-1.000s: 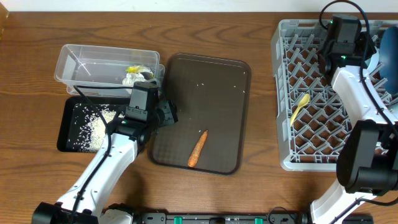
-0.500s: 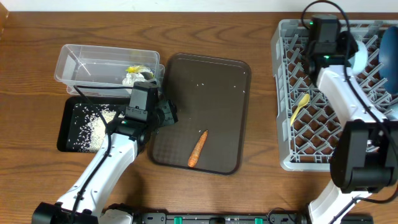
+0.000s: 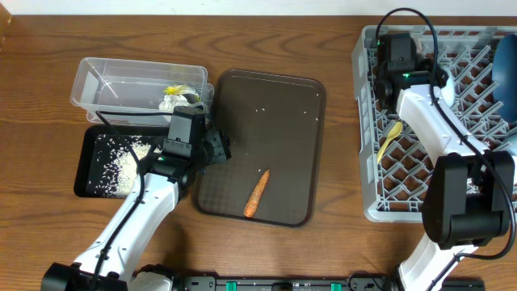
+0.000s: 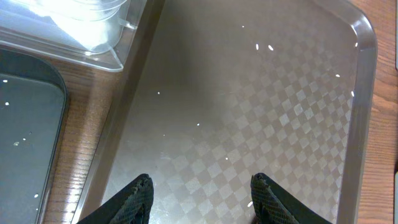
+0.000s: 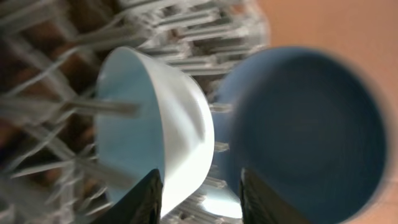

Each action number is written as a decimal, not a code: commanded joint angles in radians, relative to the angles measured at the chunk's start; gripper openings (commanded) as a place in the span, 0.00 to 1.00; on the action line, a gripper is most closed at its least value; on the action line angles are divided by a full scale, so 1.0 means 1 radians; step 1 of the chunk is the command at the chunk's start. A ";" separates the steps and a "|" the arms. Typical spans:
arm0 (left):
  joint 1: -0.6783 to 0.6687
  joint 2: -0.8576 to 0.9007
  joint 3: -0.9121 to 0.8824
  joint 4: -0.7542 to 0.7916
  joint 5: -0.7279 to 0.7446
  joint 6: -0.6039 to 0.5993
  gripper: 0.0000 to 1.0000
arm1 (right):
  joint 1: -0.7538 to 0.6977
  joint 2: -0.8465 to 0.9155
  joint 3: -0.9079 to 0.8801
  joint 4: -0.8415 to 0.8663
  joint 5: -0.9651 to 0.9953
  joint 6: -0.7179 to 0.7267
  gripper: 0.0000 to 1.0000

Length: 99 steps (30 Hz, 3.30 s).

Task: Sort waste into correct bins and load items into the dishwasher rack
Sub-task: 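Open right gripper and withdraw it from the bowl in the rack, then move left gripper to the carrot and grasp it, then carry the carrot with left gripper to the black tray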

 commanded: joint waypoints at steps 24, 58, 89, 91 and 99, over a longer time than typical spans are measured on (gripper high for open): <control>-0.135 0.003 0.012 -0.117 -0.018 0.283 0.57 | 0.007 -0.249 0.002 -0.110 -1.061 0.278 0.75; -0.444 0.229 -0.017 -0.214 -0.095 0.367 0.34 | 0.020 -0.247 0.001 -0.111 -1.060 0.278 0.77; -0.290 0.132 0.040 -0.223 -0.095 0.326 0.10 | 0.020 -0.247 0.002 -0.111 -1.046 0.277 0.78; -0.235 0.089 0.042 -0.224 -0.095 0.326 0.10 | 0.020 -0.247 0.002 -0.112 -1.036 0.277 0.78; 0.061 -0.080 0.042 -0.223 -0.148 0.326 0.14 | 0.020 -0.247 0.002 -0.115 -1.036 0.277 0.78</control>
